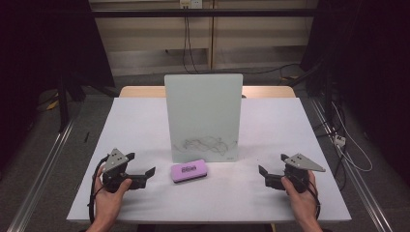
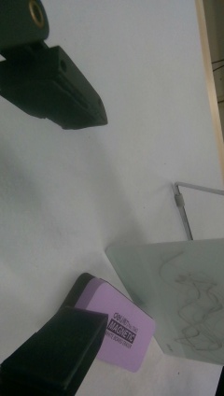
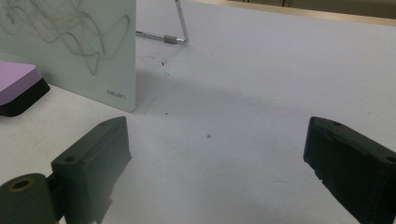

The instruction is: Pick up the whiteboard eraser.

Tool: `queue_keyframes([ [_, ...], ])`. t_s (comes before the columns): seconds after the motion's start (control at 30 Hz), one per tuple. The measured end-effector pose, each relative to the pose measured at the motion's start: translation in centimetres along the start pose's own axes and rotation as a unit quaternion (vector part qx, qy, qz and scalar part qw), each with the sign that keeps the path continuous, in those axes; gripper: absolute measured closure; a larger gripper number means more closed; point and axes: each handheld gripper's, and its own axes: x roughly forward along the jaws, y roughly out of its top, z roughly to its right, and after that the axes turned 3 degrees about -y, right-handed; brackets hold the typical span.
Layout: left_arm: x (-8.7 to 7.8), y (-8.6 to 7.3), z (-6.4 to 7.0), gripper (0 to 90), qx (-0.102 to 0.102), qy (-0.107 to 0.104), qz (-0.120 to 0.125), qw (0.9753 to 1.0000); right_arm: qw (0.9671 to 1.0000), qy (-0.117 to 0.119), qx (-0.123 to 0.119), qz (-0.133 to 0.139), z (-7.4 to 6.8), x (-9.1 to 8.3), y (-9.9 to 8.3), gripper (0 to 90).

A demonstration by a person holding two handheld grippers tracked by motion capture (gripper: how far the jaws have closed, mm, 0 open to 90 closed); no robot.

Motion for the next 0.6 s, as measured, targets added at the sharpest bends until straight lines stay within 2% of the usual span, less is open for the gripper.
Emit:
queue_keyframes([
  [0.2, 0.04, -0.05, -0.05, 5.7, -0.007, -0.005, -0.006, 1.0, 1.0, 0.004, 0.003, 0.0, 0.05, 0.09, 0.01, 7.3],
  [0.53, -0.08, 0.17, -0.07, 6.2, -0.001, -0.007, -0.017, 0.9998, 1.0, 0.008, 0.006, 0.0, 0.1, 0.1, -0.01, 6.9],
  [0.6, -0.06, 0.28, -0.09, 7.1, 0.0, -0.016, -0.022, 0.9996, 0.9999, 0.009, 0.005, 0.0, 0.09, 0.14, -0.02, 6.9],
])
